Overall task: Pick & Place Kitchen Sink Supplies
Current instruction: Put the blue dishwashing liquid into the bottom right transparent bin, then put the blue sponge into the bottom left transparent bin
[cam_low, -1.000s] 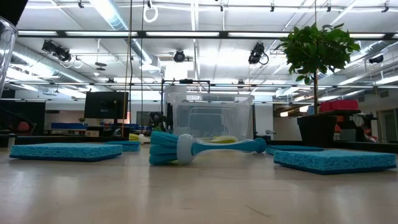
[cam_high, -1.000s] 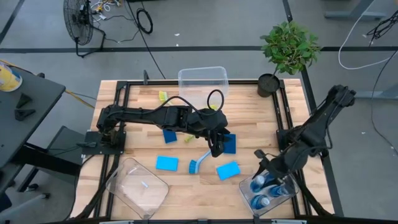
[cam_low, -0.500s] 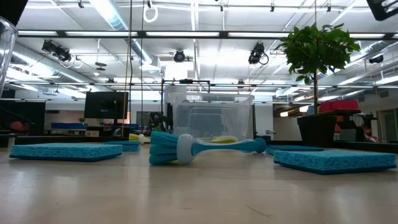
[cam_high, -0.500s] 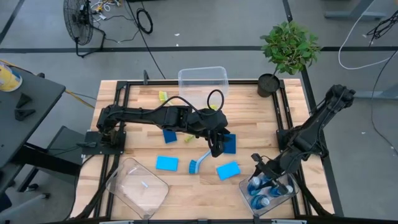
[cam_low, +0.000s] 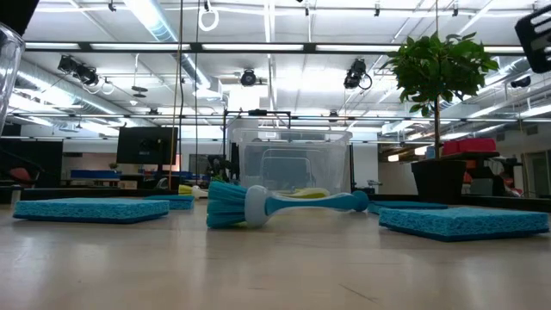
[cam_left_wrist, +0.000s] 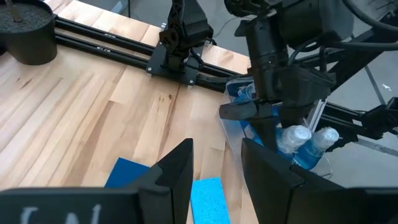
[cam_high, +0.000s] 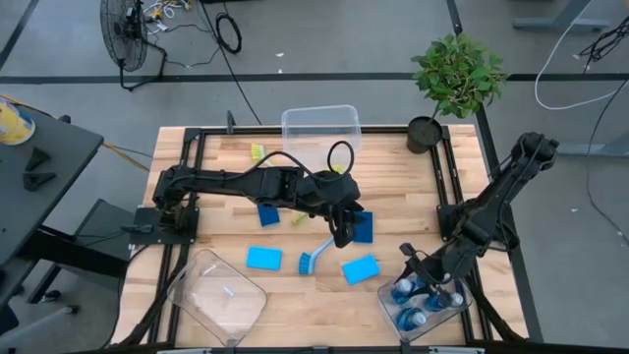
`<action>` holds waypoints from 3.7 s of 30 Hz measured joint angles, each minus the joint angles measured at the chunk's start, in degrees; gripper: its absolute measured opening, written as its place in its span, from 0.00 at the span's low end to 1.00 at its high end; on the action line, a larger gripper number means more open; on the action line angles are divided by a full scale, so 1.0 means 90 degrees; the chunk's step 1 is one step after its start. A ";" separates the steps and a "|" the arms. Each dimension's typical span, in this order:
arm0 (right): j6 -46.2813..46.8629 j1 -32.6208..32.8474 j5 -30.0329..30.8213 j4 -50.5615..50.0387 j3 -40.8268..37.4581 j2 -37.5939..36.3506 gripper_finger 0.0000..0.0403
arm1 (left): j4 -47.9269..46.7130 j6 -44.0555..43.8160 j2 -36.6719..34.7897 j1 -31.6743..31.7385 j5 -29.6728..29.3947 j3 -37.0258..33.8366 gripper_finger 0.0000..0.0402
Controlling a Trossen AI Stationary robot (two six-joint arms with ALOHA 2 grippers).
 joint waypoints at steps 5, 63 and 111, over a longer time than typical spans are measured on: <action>0.0041 0.0006 0.0002 0.0007 -0.0141 0.0000 0.42 | 0.0000 0.0000 0.0002 -0.0002 0.0002 0.0000 0.35; 0.0109 0.0006 -0.0687 0.0817 -0.0294 0.0000 0.54 | 0.0010 0.0005 0.0002 -0.0002 -0.0048 0.0000 0.35; 0.0614 -0.0755 0.0609 0.1197 -0.0286 -0.1684 0.68 | -0.1330 0.1195 -0.1125 0.0642 -0.0159 -0.0005 0.35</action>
